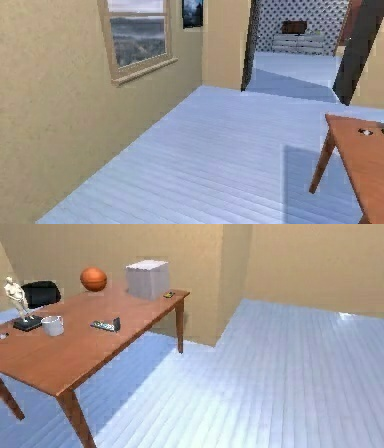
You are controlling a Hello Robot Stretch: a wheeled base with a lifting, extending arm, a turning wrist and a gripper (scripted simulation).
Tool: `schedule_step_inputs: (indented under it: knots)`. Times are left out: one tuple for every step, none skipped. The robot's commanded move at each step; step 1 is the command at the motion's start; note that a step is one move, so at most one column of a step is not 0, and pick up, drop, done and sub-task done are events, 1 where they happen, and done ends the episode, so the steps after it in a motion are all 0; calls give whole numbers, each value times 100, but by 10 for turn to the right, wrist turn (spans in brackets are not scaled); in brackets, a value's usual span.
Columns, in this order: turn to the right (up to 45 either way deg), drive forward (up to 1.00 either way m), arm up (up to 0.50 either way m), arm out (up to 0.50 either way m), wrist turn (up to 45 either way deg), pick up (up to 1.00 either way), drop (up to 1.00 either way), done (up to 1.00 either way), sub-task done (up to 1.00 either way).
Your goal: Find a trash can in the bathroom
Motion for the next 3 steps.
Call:
schedule_step_inputs:
  knots:
    - [0,50,0,0,0,0,0,0,0]
    - [210,0,0,0,0,0,0,0,0]
    - [0,100,0,0,0,0,0,0,0]
